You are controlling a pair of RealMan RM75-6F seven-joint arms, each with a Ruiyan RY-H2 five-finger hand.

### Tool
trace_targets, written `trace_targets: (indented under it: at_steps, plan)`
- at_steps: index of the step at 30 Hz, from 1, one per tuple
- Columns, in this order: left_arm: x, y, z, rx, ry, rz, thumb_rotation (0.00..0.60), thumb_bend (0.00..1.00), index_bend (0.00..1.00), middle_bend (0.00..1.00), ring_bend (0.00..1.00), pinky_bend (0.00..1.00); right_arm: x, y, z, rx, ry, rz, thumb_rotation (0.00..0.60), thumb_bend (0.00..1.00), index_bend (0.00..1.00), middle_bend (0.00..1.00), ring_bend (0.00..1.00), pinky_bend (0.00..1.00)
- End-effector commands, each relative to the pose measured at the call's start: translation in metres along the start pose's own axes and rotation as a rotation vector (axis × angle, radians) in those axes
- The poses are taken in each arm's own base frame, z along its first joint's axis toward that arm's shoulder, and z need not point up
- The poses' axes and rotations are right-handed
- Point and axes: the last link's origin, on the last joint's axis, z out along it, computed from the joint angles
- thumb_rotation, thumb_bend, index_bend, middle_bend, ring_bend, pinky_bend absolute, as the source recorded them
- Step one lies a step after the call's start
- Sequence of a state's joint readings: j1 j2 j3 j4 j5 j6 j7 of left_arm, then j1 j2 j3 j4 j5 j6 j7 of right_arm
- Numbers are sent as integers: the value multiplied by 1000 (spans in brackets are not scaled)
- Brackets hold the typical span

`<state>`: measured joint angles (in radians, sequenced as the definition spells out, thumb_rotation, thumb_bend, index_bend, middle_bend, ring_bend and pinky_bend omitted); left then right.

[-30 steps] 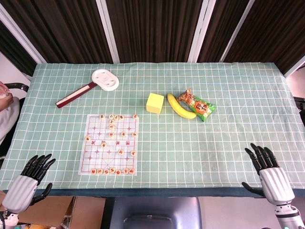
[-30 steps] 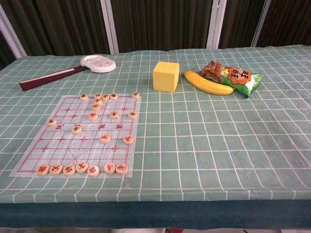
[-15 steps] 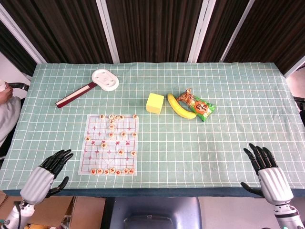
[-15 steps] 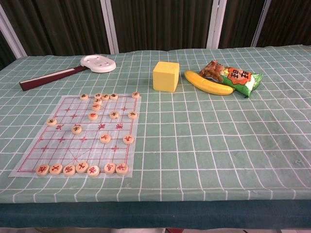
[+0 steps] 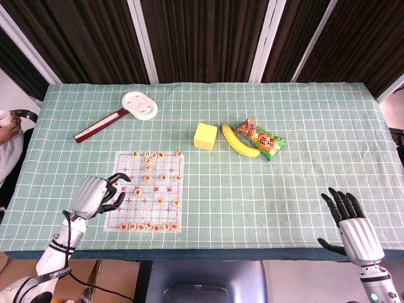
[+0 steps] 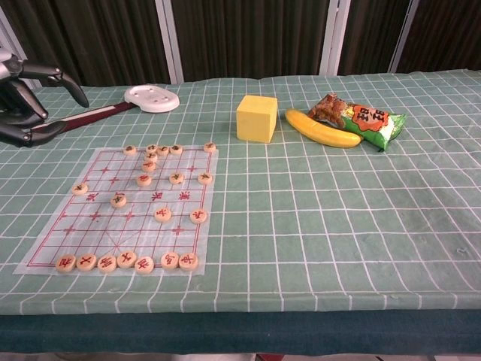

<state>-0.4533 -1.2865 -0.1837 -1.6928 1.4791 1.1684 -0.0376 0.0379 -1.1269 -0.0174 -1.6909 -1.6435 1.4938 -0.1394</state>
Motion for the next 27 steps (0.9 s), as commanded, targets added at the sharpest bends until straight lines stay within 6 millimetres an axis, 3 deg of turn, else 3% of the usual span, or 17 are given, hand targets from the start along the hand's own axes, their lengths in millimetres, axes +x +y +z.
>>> trace_targets:
  at_steps: [1,6,13,19,25,27]
  plan:
    - [0,14,32,-15,-8,39,600,432,410,1000,1000,1000,0,-1,0,-2,1,0,600,189,0,0,0,0]
    - [-5,20,59,-7,6,67,600,435,416,1000,1000,1000,-1,-1,0,-5,-2,0,600,188,0,0,0,0]
    - [-24,9,89,35,-22,156,600,401,350,1000,1000,1000,-1,0,0,-7,-7,3,600,189,0,0,0,0]
    - [-38,3,103,9,-49,259,600,355,313,1000,1000,1000,-1,1,1,-12,-7,8,600,188,0,0,0,0]
    - [-46,1,112,-38,-90,313,600,345,340,1000,1000,1000,-2,1,1,-9,-13,8,600,189,0,0,0,0]
    - [-50,-9,120,-77,-113,421,600,342,341,1000,1000,1000,-2,1,1,-10,-17,5,600,188,0,0,0,0]
